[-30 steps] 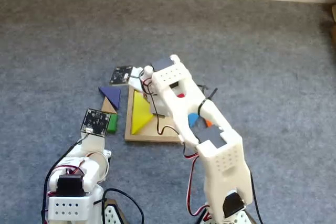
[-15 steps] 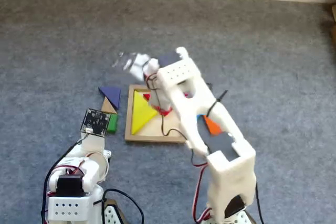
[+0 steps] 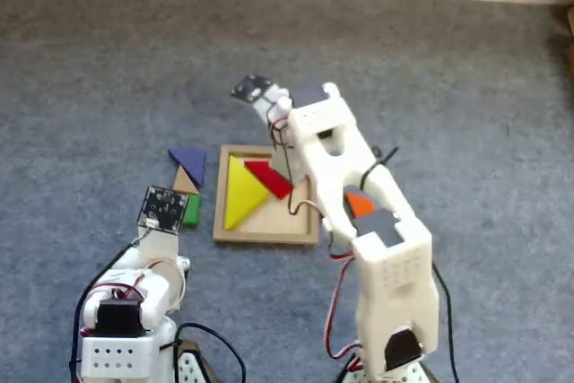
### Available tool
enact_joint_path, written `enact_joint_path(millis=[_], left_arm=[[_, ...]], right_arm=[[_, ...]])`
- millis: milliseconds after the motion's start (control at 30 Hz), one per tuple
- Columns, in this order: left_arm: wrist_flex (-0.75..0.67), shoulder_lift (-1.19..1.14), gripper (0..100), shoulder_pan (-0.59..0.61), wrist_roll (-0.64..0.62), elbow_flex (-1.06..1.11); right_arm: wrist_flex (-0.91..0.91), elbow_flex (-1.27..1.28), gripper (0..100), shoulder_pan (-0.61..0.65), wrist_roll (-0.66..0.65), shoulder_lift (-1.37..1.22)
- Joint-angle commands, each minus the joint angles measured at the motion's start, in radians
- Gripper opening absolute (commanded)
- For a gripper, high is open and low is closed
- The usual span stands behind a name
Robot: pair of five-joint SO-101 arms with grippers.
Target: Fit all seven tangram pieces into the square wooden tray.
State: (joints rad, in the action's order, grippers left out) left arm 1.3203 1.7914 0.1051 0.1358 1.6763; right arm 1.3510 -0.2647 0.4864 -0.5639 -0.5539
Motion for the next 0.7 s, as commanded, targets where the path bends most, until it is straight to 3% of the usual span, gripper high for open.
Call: enact_joint_path(millis=[0,667], left_arm=[[0.003,0.031,1,-0.007,0.009,0.019],[0.003,0.031,1,-0.007,0.009,0.019]], right_arm=[[-0.039,-0.01,0.5,0.01,0.009,-0.03],[-0.143,-0.001,0.5,0.079,0.086,-0.058]])
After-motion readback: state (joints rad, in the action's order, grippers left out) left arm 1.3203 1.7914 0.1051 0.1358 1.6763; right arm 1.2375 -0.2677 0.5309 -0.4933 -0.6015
